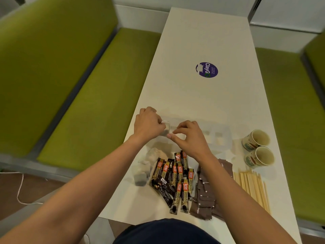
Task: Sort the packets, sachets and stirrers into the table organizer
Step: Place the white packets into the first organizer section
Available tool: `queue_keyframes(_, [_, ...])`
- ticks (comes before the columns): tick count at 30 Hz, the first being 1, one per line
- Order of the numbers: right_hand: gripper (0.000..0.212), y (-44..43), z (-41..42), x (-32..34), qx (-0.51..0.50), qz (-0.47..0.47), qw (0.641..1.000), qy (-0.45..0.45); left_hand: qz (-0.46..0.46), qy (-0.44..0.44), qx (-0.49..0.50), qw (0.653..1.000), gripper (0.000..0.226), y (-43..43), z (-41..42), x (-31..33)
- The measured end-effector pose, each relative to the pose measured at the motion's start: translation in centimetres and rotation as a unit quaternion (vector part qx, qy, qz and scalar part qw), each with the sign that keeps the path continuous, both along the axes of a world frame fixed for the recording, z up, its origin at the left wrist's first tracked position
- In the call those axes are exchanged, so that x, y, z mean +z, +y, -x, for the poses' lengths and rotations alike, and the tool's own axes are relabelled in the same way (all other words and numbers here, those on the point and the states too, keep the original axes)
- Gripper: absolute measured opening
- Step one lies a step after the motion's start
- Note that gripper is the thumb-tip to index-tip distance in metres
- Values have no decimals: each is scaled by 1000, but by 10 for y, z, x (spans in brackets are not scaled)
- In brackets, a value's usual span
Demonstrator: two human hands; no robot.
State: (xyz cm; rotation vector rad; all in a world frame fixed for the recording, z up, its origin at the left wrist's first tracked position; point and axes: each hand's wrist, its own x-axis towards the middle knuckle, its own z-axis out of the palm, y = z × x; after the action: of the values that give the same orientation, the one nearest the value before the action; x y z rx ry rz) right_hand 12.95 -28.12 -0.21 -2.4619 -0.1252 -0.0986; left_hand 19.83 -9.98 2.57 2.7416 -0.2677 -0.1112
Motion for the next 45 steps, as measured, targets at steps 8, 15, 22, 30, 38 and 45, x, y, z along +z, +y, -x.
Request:
queue_keyframes(8, [40,0,0,1,-6,-3,1000,5,-60,-68,-35,995,23,-1,-1,-7])
queue_keyframes(15, [38,1,3,1,0,15,999,-36,107,-25,9,994,25,11,9,7])
queue_keyframes(22, [24,24,39,7,55,-6,987,-148,218,-27,103,970,16,64,64,12])
queue_keyframes(30, [23,64,65,-4,130,6,991,7,304,92,89,944,26,106,170,-23])
queue_keyframes(38, [32,87,57,0,161,87,981,65,291,59,73,952,15,106,184,-41])
queue_keyframes(45, [13,78,63,4,128,5,988,86,338,62,75,936,4,115,187,-29])
